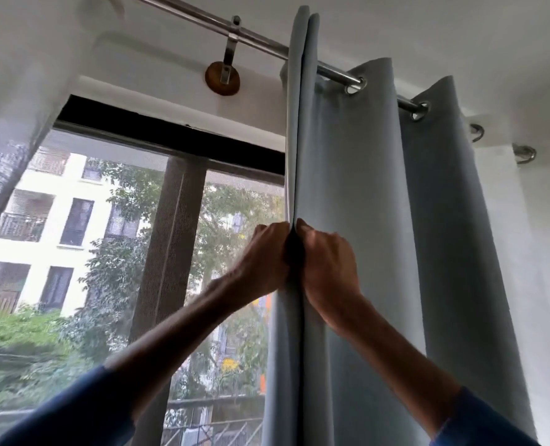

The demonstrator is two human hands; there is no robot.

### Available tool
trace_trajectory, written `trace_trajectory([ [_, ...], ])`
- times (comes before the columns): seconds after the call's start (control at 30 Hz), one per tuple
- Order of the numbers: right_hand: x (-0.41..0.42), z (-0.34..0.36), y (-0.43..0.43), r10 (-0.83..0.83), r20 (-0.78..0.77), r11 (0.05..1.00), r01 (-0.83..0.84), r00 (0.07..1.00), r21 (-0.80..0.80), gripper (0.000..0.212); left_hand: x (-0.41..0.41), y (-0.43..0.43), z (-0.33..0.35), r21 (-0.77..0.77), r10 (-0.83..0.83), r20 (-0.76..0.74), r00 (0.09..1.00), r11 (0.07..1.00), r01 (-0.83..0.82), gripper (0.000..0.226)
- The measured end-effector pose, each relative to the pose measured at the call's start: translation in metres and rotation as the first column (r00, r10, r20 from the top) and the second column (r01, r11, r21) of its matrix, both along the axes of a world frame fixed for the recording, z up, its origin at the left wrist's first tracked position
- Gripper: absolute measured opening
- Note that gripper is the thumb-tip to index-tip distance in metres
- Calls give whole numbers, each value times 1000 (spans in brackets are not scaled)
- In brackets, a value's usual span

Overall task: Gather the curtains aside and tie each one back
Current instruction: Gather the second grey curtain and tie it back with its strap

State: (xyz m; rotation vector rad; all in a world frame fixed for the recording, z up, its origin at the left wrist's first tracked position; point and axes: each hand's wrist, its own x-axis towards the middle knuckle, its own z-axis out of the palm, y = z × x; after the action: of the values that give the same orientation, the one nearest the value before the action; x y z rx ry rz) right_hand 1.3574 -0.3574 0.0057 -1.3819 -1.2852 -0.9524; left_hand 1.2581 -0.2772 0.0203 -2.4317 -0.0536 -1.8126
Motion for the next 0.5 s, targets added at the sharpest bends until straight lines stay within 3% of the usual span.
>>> trace_trajectory([
  [0.1,2,-18,1,-148,189,987,157,971,-34,8,5,7,-2,-105,10,14,1000,994,-8,29],
  [0.17,2,-27,2,-197,235,978,208,952,-22,22,7,10,0,-193,10,5,1000,981,-9,25],
  [0.3,0,-30,6,-201,235,975,217,951,-46,21,7,9,3,-344,13,30,999,939,-2,39],
  [0.4,-2,-30,11,-183,338,972,221,923,-78,19,9,9,8,-420,-46,89,995,904,79,61],
  [0.5,-5,-29,10,-71,457,972,165,887,-169,16,11,16,20,-419,84,54,995,906,-54,53],
])
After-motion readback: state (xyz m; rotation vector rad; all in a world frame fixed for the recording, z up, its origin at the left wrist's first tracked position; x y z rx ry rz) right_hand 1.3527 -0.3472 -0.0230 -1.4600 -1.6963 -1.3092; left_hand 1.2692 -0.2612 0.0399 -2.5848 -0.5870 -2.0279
